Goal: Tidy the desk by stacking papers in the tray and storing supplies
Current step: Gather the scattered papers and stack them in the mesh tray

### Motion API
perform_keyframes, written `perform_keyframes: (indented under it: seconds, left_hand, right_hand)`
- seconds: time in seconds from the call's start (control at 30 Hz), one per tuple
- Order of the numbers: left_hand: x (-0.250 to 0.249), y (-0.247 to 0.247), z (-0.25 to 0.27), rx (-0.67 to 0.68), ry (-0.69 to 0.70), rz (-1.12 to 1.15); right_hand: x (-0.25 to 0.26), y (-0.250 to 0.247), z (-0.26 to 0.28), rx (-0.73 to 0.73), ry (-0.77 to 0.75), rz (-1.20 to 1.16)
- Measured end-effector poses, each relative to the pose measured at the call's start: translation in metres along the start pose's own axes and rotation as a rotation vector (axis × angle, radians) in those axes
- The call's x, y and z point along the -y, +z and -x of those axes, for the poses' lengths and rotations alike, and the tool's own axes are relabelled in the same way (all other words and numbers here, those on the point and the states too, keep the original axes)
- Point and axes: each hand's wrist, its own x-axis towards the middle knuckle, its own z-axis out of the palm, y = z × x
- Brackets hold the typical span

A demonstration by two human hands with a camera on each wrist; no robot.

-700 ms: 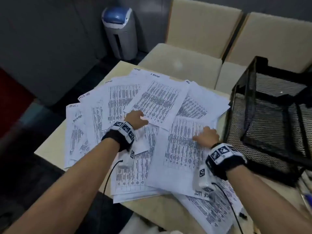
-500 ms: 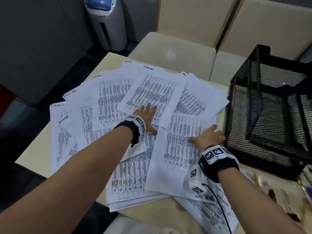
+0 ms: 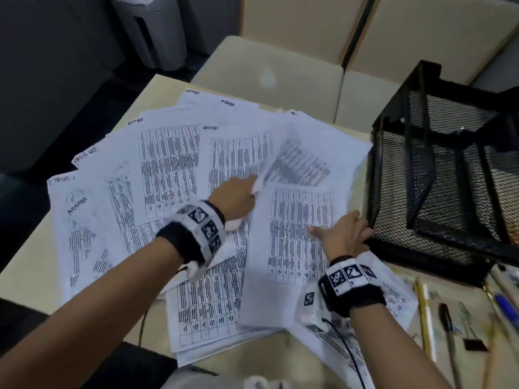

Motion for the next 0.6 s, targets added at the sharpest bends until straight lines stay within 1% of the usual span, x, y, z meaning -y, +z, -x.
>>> perform_keyframes:
  seconds: [0.07, 0.13, 0.17, 0.2, 0.23, 0.27, 0.3, 0.33, 0.37, 0.4, 0.43, 0.47, 0.5, 0.57, 0.6]
  left_hand:
    - [-0.014, 0.023, 0.018, 0.212, 0.097, -0.037]
    - [-0.023, 0.037, 0.029, 0.509, 0.145, -0.027]
    - [-0.023, 0.038, 0.030, 0.642, 0.142, -0.019]
    - [-0.021, 0.034, 0.030, 0.728, 0.116, 0.007]
    - [-0.017, 0.026, 0.027, 0.745, 0.087, 0.057]
    - [-0.009, 0.016, 0.021, 0.689, 0.073, 0.129]
    - [0.002, 0.006, 0.012, 0.546, 0.045, 0.183]
    - [0.016, -0.005, -0.001, 0.336, -0.012, 0.188]
    - [0.030, -0.013, -0.014, 0.139, -0.087, 0.151]
    - [0.043, -0.016, -0.024, 0.048, -0.179, 0.060]
    - [0.053, -0.013, -0.030, 0.052, -0.244, -0.018]
    - [0.058, -0.004, -0.031, 0.091, -0.277, -0.067]
    - [0.062, 0.007, -0.033, 0.129, -0.275, -0.090]
    - [0.057, 0.025, -0.031, 0.158, -0.212, -0.112]
    - [0.055, 0.032, -0.030, 0.142, -0.187, -0.133]
  right_hand:
    - [0.005, 0.001, 0.004, -0.095, -0.061, 0.052]
    - [0.008, -0.003, 0.004, -0.168, -0.106, 0.055]
    - [0.009, -0.007, 0.001, -0.191, -0.123, 0.026]
    - [0.010, -0.013, -0.002, -0.204, -0.135, -0.023]
    - [0.012, -0.020, -0.005, -0.212, -0.152, -0.084]
    - [0.015, -0.025, -0.009, -0.218, -0.169, -0.136]
    - [0.018, -0.030, -0.013, -0.219, -0.193, -0.173]
    - [0.022, -0.032, -0.017, -0.187, -0.212, -0.210]
    - [0.025, -0.033, -0.021, -0.120, -0.225, -0.250]
    - [0.028, -0.030, -0.025, -0.018, -0.215, -0.289]
    - [0.032, -0.027, -0.026, 0.100, -0.177, -0.348]
    - [0.036, -0.021, -0.027, 0.212, -0.121, -0.428]
    - [0.041, -0.015, -0.025, 0.281, -0.089, -0.489]
    - [0.050, 0.000, -0.024, 0.311, -0.137, -0.467]
    - [0.053, 0.006, -0.023, 0.299, -0.173, -0.419]
